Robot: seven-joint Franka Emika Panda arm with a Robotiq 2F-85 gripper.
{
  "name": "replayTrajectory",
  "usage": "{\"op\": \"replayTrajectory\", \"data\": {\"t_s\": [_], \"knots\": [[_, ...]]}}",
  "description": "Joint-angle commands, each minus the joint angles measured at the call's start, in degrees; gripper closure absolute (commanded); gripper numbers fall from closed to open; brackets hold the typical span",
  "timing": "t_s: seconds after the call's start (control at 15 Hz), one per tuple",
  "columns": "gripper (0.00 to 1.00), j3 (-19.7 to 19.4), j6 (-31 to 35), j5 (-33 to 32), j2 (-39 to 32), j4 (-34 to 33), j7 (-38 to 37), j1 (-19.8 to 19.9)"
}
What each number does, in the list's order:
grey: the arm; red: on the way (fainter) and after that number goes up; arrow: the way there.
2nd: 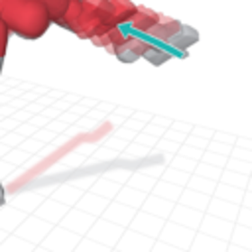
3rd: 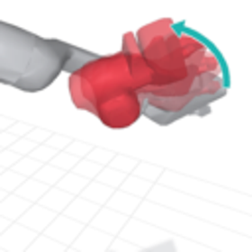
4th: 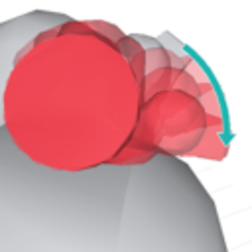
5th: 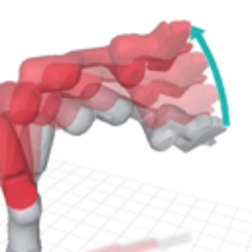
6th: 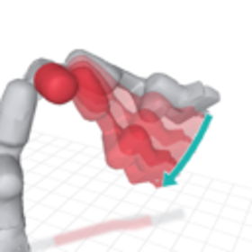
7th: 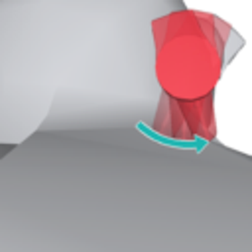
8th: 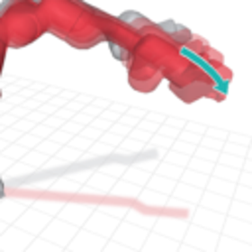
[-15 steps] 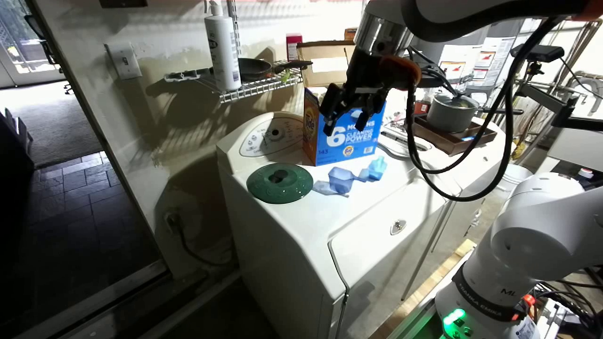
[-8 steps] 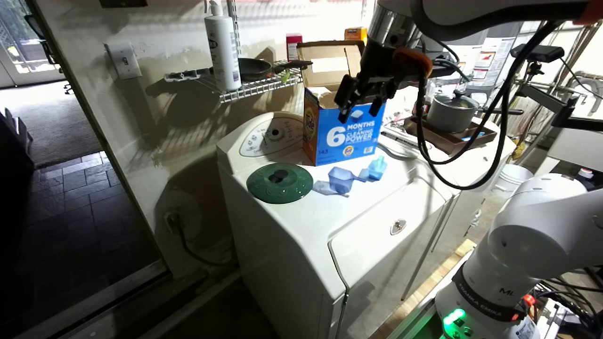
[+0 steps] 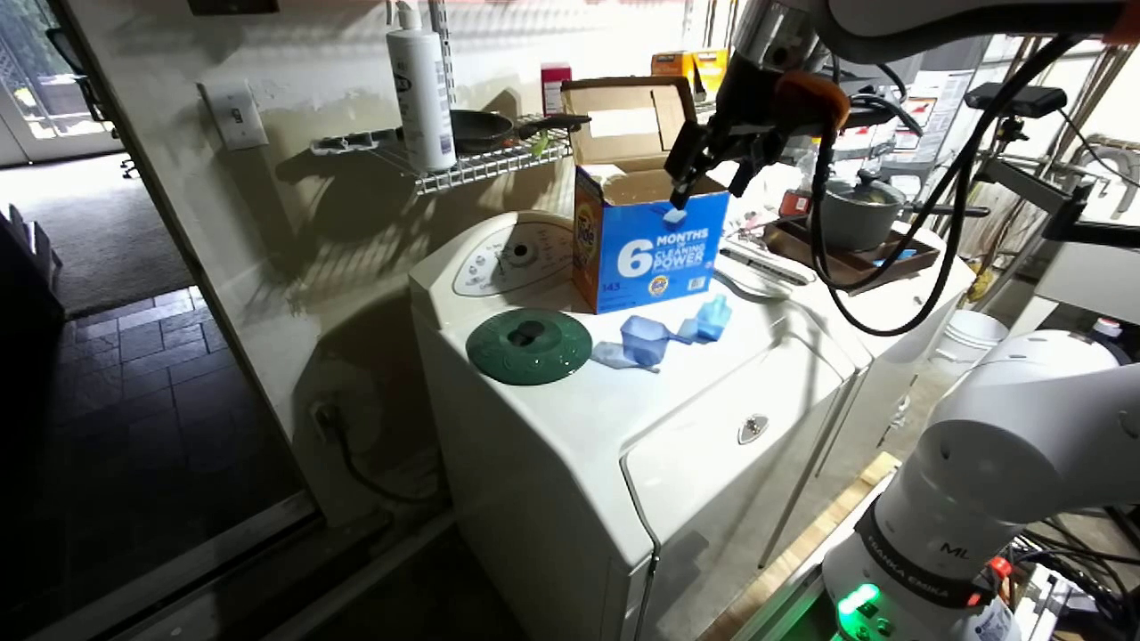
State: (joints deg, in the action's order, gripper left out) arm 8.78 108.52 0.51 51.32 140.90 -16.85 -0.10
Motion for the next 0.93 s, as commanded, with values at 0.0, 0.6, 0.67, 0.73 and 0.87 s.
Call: {"op": "replayTrajectory", "data": {"t_s": [0.0, 0.6, 0.67, 0.73, 0.87], "knots": [[0.0, 0.2, -0.1, 0.2, 0.0, -0.1, 0.2, 0.3], [0.0, -11.8, 14.3, -2.3, -7.1, -5.1, 6.8, 7.7], [0.0, -15.1, 14.3, 0.6, -8.4, -5.9, 11.2, 5.0], [0.0, -17.5, 14.6, 2.8, -9.3, -6.2, 14.4, 3.5], [0.0, -21.9, 13.0, 7.0, -10.9, -7.1, 20.3, 1.3]]}}
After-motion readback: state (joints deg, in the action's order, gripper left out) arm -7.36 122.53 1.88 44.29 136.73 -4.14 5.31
